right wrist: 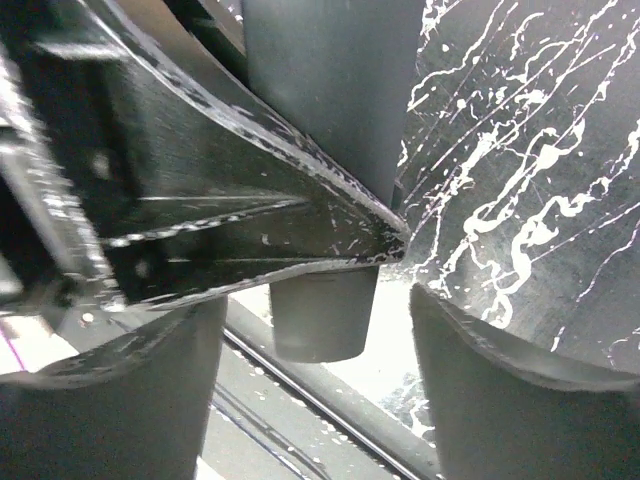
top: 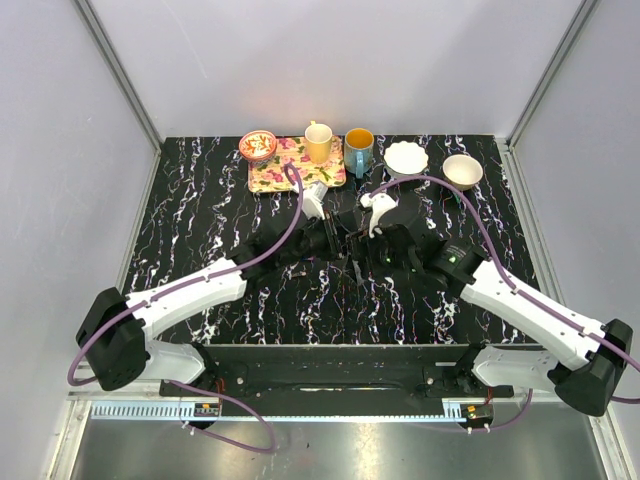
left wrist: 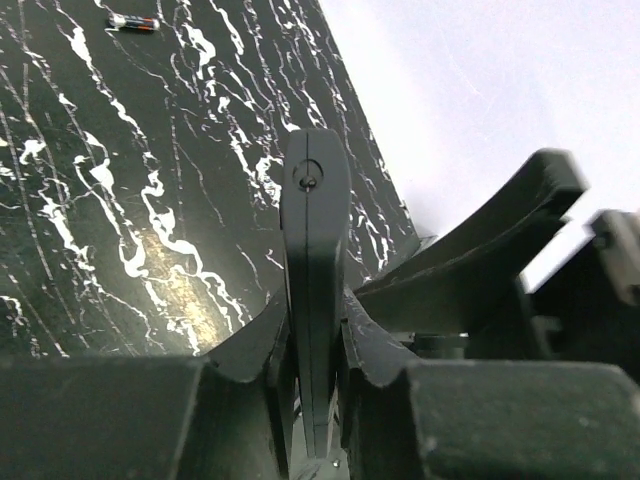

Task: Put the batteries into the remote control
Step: Adjust the remote control, then remove the battery cover from the remote control.

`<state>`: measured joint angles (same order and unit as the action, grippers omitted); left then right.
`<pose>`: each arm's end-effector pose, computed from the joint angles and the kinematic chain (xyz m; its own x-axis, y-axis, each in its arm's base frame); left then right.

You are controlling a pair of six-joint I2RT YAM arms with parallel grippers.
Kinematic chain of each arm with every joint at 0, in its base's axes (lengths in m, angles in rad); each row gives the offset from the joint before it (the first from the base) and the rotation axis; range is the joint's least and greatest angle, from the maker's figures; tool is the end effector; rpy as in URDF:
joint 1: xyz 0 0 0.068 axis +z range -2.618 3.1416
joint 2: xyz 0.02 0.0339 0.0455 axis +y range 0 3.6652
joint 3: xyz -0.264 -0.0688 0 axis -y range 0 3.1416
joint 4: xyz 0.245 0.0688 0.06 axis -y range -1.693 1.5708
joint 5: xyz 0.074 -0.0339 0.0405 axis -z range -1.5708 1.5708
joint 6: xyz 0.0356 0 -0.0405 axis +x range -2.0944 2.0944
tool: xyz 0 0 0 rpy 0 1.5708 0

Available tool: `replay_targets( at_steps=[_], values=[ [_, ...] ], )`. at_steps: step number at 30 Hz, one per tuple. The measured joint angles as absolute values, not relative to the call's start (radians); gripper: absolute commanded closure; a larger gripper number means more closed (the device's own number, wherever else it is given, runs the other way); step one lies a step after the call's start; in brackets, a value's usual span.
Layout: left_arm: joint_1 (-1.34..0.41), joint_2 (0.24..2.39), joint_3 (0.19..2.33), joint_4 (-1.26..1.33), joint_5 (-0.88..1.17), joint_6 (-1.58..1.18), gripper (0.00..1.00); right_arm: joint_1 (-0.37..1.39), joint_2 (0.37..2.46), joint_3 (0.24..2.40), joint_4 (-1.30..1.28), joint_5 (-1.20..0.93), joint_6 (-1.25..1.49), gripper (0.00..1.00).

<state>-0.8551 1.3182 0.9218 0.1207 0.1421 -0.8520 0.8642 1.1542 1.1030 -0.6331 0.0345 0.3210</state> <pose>0.1985 -0.2360 0.3001 -0.7471 -0.2762 -0.6046 0.4164 0.5146 -0.7496 0.1605 0.1862 0.3330 -0.6238 -0.2451 -0.7422 -0.5753 0.7867 0.2238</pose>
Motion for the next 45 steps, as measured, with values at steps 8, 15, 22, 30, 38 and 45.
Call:
replay_targets(
  at_steps=[8,15,22,30,38,45],
  values=[
    [-0.814,1.277,0.858,0.099,0.078,-0.838,1.00,0.865,1.090,1.174,-0.657,0.033,0.338,0.00],
    [-0.730,1.100,0.649,0.274,0.008,-0.865,1.00,0.866,0.986,1.077,-0.581,0.081,0.439,0.00],
    [-0.729,0.998,0.479,0.566,-0.057,-0.856,1.00,0.861,0.952,0.794,-0.327,0.094,0.679,0.00],
    [-0.729,0.968,0.402,0.717,-0.120,-0.841,1.00,0.775,0.978,0.712,-0.028,-0.031,0.888,0.02],
    [-0.729,0.968,0.402,0.702,-0.144,-0.844,1.00,0.758,1.138,0.720,0.161,-0.165,0.967,0.10],
    [-0.729,0.968,0.405,0.681,-0.143,-0.874,1.00,0.747,1.214,0.725,0.263,-0.244,1.007,0.22]
  ],
)
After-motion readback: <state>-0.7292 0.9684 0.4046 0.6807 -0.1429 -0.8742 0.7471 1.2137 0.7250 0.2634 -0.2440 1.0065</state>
